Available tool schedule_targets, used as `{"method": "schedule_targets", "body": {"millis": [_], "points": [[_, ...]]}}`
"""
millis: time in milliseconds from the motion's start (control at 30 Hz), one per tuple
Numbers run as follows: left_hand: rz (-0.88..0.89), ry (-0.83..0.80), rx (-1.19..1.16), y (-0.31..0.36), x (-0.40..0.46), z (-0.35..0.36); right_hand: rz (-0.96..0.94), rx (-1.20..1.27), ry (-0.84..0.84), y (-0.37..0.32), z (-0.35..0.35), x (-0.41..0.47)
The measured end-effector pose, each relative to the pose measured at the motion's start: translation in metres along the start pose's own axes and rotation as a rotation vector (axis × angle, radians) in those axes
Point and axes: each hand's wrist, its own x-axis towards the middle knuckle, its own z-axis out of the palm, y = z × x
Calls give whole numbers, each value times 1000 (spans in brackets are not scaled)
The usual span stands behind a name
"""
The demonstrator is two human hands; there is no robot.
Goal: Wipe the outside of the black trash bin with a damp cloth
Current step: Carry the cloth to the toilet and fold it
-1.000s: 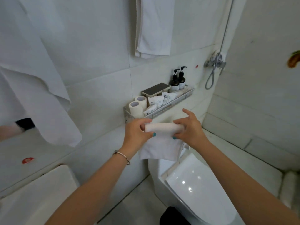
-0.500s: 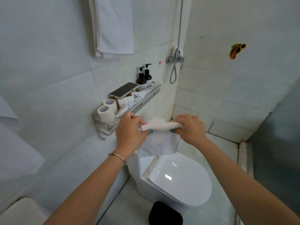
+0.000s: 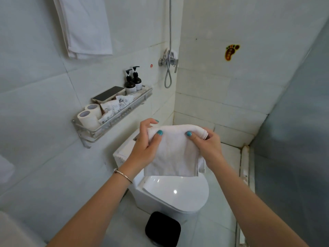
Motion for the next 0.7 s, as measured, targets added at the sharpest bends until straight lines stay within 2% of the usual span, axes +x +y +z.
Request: {"method": "schedule_targets", "body": {"millis": [100, 200, 267, 400, 567, 700], "points": [[62, -27, 63, 9, -13, 19, -21, 87, -4, 7, -22, -17], [117, -28, 81, 13, -24, 37, -137, 31, -101, 15, -38, -31], [120, -9, 70, 11, -30, 48, -182, -10, -103, 20, -46, -36], [34, -12, 33, 5, -40, 68, -214, -32, -39, 32, -59, -44], [-71, -91, -30, -18, -46, 93, -172, -54, 36, 66, -78, -54], [-170, -131, -45, -56, -55, 112, -170, -179, 29, 105, -83, -60]]}}
